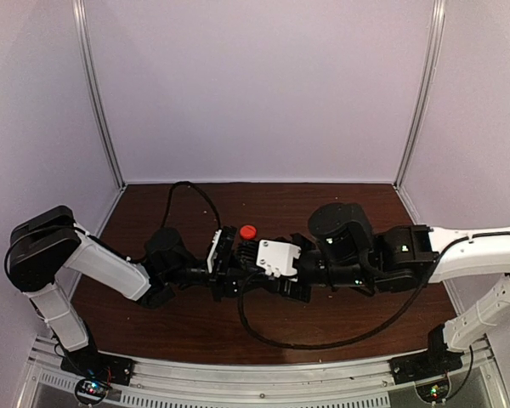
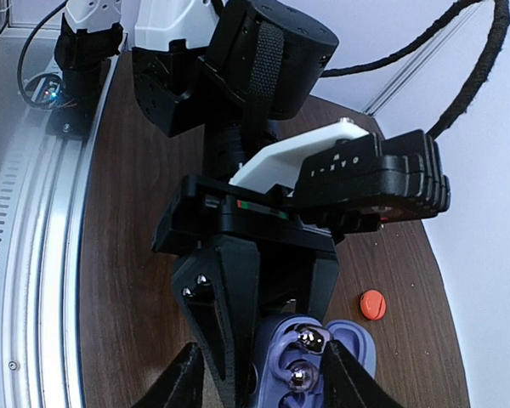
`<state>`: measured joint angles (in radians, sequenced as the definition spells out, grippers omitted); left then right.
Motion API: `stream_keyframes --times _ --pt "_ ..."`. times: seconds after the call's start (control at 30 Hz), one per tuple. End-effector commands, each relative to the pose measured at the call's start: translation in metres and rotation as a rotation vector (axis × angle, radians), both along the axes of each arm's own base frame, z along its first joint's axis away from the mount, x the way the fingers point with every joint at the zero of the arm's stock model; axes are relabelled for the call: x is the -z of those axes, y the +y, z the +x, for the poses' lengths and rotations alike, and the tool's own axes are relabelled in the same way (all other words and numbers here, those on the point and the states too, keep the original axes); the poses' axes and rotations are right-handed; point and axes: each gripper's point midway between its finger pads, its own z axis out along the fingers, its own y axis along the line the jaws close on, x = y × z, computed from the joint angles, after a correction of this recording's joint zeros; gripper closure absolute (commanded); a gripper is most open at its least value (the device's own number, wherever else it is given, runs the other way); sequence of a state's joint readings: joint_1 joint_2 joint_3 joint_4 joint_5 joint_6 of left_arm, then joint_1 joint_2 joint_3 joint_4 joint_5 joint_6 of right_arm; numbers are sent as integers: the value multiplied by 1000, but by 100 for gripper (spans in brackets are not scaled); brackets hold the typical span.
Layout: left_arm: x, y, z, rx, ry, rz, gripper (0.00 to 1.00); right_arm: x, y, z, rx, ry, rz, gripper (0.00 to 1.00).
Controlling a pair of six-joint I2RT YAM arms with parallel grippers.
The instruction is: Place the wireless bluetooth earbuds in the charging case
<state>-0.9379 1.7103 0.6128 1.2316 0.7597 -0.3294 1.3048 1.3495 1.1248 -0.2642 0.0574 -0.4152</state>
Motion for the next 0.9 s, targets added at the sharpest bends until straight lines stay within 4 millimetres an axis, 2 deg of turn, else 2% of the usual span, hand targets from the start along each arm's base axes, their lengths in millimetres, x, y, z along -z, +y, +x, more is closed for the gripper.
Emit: stream_keyframes --times 0.0,0.3,0.87 --pt "-21 2 -3 1 -61 -59 100 0 5 1 4 -14 6 52" --pt "-20 2 -5 11 -66 -57 100 5 6 5 11 -15 -5 54" --pt "-24 6 -14 50 -86 -71 100 18 1 6 -36 64 -19 65"
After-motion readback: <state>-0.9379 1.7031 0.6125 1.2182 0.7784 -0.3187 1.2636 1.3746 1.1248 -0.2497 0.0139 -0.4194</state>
